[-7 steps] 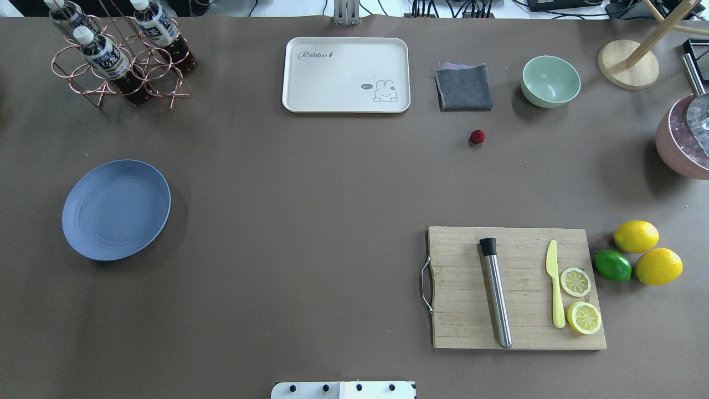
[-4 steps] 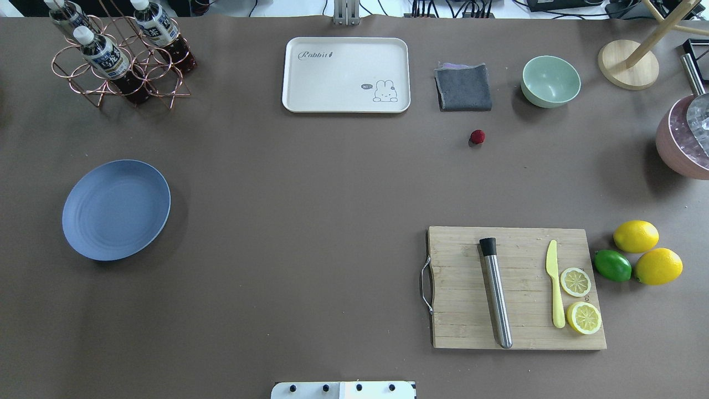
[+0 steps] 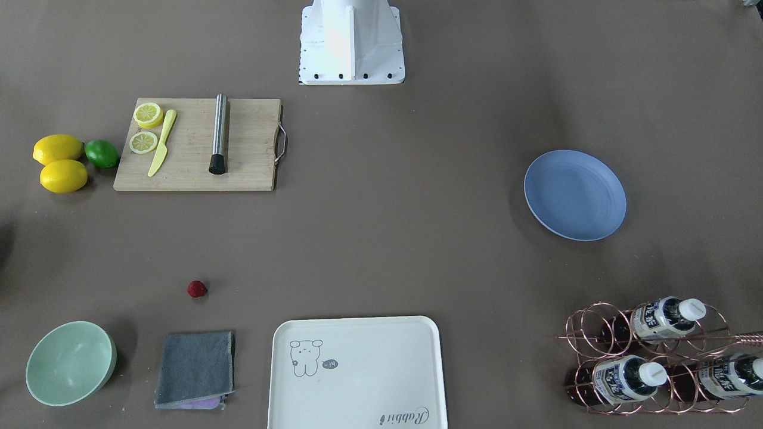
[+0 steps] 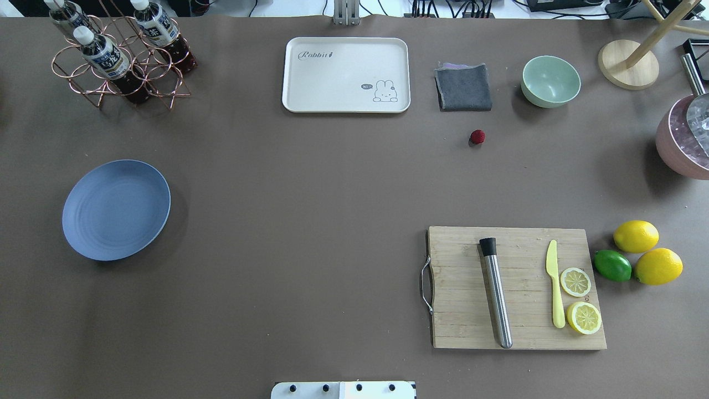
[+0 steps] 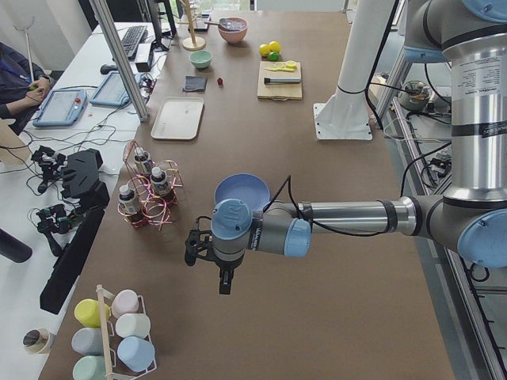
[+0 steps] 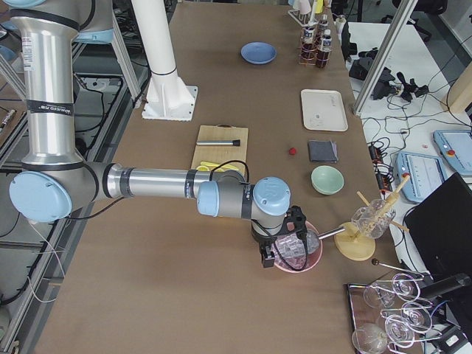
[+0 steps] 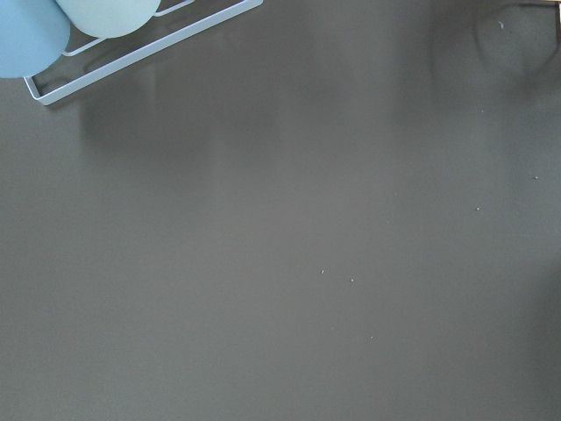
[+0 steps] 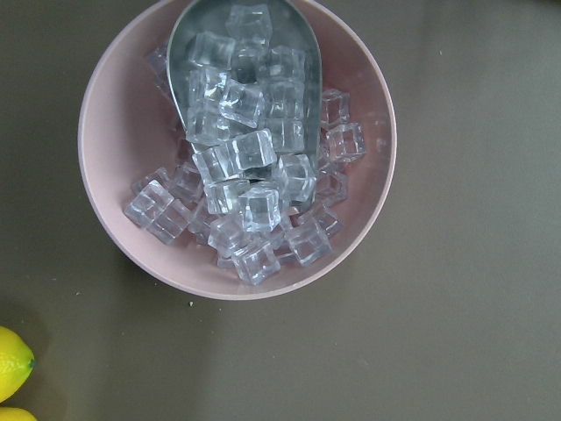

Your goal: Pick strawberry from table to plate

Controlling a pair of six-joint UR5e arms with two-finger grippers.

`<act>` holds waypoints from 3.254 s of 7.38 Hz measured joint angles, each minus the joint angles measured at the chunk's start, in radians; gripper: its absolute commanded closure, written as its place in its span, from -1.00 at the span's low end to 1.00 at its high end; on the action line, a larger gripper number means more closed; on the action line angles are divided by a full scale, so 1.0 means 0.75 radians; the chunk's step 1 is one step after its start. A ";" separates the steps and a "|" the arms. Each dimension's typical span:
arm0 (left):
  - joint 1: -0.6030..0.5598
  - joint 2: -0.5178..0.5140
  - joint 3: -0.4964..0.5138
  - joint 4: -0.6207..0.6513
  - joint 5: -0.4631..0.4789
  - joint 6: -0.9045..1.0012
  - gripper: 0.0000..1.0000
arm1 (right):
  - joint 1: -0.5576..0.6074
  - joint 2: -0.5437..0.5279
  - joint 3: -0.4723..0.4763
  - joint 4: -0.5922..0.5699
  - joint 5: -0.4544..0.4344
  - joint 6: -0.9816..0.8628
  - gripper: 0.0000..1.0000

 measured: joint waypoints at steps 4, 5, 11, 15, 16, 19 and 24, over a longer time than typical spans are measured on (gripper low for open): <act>0.003 -0.041 0.015 -0.039 -0.009 0.000 -0.96 | -0.001 0.000 -0.002 0.000 0.000 0.008 -1.00; 0.004 -0.054 0.022 -0.045 -0.011 0.001 -0.96 | -0.001 0.000 -0.002 0.000 0.000 0.009 -1.00; 0.082 -0.109 -0.012 -0.329 -0.105 -0.065 -0.98 | -0.110 0.032 0.243 0.000 0.070 0.065 -1.00; 0.285 -0.137 -0.001 -0.413 -0.092 -0.396 -0.98 | -0.395 0.083 0.298 0.150 0.021 0.525 -1.00; 0.351 -0.138 0.009 -0.481 -0.059 -0.512 -0.97 | -0.504 0.087 0.297 0.256 -0.063 0.713 -0.99; 0.587 -0.181 0.184 -0.867 0.078 -0.879 -0.95 | -0.717 0.091 0.294 0.433 -0.205 1.019 -1.00; 0.771 -0.216 0.355 -1.113 0.160 -1.037 -0.68 | -0.744 0.086 0.291 0.501 -0.241 1.036 -1.00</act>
